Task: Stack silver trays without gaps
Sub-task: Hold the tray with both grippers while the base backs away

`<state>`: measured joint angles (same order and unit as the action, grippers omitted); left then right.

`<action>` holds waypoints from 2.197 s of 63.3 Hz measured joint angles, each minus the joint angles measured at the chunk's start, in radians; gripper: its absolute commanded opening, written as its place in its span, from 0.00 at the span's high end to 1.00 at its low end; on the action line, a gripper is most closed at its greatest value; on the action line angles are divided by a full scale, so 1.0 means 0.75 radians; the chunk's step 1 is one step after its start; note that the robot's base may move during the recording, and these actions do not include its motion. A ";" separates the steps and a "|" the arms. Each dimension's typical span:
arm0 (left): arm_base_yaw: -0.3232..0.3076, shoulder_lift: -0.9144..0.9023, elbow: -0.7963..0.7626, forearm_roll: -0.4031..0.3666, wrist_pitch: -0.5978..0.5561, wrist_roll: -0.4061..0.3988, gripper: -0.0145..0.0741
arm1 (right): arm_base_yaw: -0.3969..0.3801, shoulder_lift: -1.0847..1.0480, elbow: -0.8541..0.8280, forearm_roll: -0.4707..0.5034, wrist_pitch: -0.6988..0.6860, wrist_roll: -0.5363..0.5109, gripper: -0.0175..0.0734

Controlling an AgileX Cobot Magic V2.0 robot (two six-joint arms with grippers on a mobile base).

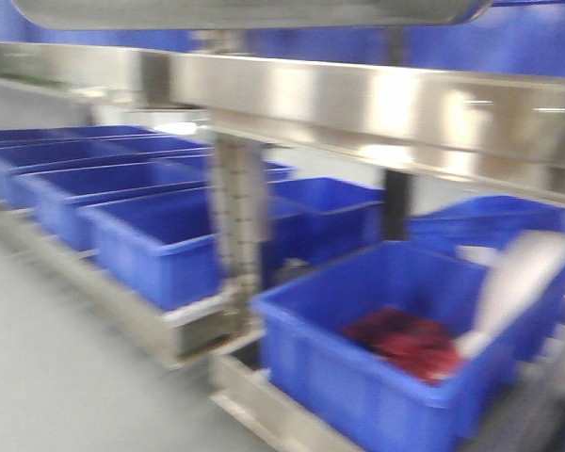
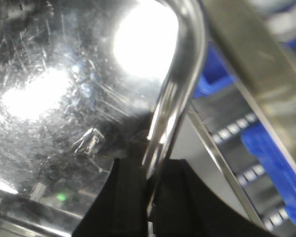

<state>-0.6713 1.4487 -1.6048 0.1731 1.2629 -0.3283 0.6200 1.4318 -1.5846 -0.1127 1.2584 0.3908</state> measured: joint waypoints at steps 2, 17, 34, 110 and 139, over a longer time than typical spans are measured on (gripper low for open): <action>0.000 0.000 0.000 0.000 0.000 0.000 0.88 | 0.000 0.000 0.000 0.000 0.000 0.000 0.75; 0.000 0.000 0.000 0.000 0.000 0.000 0.88 | 0.000 0.000 0.000 0.000 0.000 0.000 0.75; 0.000 0.000 0.000 0.000 0.000 0.000 0.88 | 0.000 0.000 0.000 0.000 0.000 0.000 0.75; 0.000 0.000 0.000 0.002 0.000 0.000 0.88 | 0.000 0.000 0.000 0.000 0.000 0.000 0.75; 0.000 0.000 0.000 0.000 0.000 0.000 0.88 | 0.000 0.000 0.000 0.000 0.000 0.000 0.75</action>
<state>-0.6713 1.4487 -1.6048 0.1731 1.2629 -0.3283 0.6200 1.4318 -1.5846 -0.1127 1.2584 0.3908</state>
